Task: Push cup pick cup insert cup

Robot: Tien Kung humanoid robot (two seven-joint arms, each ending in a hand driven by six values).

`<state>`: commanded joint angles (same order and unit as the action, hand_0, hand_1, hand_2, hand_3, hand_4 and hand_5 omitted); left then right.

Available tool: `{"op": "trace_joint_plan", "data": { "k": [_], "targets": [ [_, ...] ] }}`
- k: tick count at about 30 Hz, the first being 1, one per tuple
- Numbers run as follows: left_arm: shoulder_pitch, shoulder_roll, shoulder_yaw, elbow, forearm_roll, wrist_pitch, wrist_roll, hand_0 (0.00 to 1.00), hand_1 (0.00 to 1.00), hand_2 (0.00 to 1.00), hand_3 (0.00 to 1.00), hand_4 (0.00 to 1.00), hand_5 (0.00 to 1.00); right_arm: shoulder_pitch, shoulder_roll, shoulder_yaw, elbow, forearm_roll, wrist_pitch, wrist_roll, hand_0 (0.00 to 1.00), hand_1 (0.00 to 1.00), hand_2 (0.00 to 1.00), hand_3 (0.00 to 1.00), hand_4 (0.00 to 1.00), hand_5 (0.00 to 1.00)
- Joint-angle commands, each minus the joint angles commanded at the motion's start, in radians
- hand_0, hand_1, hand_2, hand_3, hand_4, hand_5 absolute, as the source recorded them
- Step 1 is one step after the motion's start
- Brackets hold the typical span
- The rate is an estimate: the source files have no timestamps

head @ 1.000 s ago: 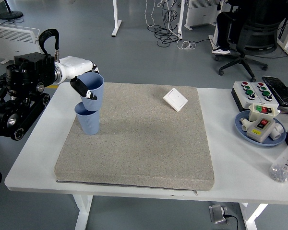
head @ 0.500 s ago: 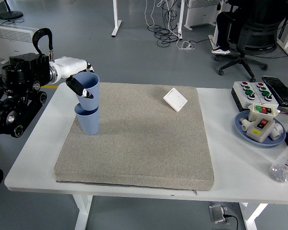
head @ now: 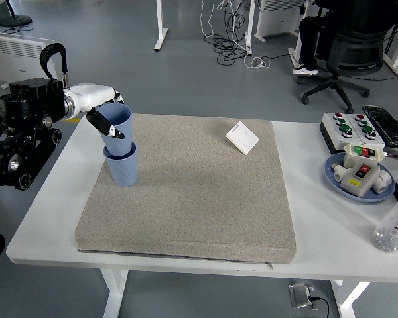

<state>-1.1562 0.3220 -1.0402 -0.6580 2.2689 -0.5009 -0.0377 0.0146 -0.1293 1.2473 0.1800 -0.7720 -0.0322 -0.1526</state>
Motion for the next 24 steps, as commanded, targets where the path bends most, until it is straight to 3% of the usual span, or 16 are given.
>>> {"op": "trace_joint_plan", "data": {
  "k": [19,20,24],
  "targets": [
    [0.006,-0.006,0.002,0.023,0.0,0.014,-0.012,0.402,0.541,0.55,0.562,0.613,0.019,0.003,0.0,-0.002,0.0,0.0,0.0,-0.001,0.758,0.639,0.674,0.561,0.085,0.489],
    [0.006,-0.006,0.002,0.024,0.0,0.013,-0.011,0.34,0.576,0.662,0.613,0.787,0.199,0.003,0.0,-0.002,0.0,0.001,0.0,-0.001,0.758,0.637,0.674,0.561,0.085,0.489],
    [0.007,-0.008,0.002,0.027,0.0,0.015,-0.014,0.34,0.576,0.662,0.613,0.787,0.199,0.003,0.0,-0.002,0.0,0.0,0.0,-0.001,0.758,0.637,0.674,0.561,0.085,0.489]
  ]
}}
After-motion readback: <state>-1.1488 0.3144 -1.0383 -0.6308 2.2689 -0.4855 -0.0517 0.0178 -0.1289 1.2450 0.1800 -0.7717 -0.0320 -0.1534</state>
